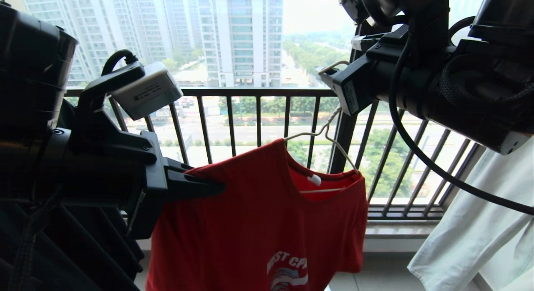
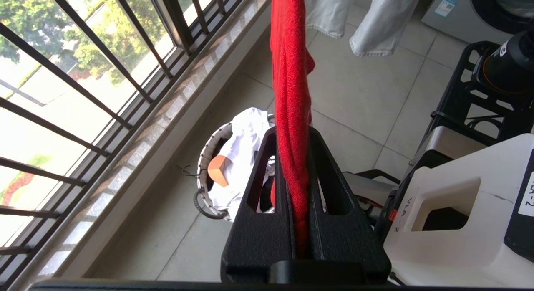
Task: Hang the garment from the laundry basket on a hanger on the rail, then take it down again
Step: Hang the clothes rack on the clothesline
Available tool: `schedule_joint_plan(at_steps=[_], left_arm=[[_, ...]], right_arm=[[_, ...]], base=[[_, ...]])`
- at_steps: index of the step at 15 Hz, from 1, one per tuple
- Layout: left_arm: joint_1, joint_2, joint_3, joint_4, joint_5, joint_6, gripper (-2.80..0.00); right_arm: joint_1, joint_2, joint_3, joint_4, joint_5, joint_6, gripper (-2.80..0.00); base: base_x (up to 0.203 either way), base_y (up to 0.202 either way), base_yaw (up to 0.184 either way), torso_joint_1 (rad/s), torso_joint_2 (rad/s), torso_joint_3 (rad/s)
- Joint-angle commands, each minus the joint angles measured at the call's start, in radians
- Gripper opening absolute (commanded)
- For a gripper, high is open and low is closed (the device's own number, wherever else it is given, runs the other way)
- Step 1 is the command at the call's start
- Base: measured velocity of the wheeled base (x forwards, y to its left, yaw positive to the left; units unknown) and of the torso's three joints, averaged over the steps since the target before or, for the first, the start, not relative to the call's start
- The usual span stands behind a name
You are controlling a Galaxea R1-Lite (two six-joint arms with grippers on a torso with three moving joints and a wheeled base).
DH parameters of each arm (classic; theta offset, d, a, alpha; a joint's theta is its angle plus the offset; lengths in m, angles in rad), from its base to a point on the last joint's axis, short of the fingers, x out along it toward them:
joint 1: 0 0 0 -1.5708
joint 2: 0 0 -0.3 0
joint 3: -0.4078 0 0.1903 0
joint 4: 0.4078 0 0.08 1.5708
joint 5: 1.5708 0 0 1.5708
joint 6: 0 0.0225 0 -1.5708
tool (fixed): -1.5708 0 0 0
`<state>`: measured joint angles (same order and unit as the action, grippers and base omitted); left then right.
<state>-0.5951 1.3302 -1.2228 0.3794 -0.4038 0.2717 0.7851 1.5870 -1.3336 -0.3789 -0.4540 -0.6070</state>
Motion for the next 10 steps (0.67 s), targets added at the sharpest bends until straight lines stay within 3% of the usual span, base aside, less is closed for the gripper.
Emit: schedule_joint_plan(at_steps=[1,3,6,10], left_arm=[[0.001,0.001,0.0,0.0,0.0,0.0,-2.8],[0.007,0.005,0.004,-0.045,0.002,-0.011,-2.8],[0.022,0.002,0.003,-0.122,0.005,-0.092,-2.8],[0.044,-0.005,0.003,-0.131,0.005,-0.095,-2.8]], right_arm=[[0.0,0.005,0.001,-0.001,-0.003,-0.004,0.0],[0.0,0.0,0.019,-0.001,-0.002,0.001,0.0],[-0.003,-0.025,0.06,-0.003,0.0,0.003,0.0],[-0.033,-0.03,0.062,-0.003,0.001,0.004,0.0]], base=[[0.0,0.0,0.0,0.0,0.0,0.0],[0.0,0.0,0.0,0.0,0.0,0.0],[0.0,0.0,0.0,0.0,0.0,0.0],[0.0,0.0,0.0,0.0,0.0,0.0]])
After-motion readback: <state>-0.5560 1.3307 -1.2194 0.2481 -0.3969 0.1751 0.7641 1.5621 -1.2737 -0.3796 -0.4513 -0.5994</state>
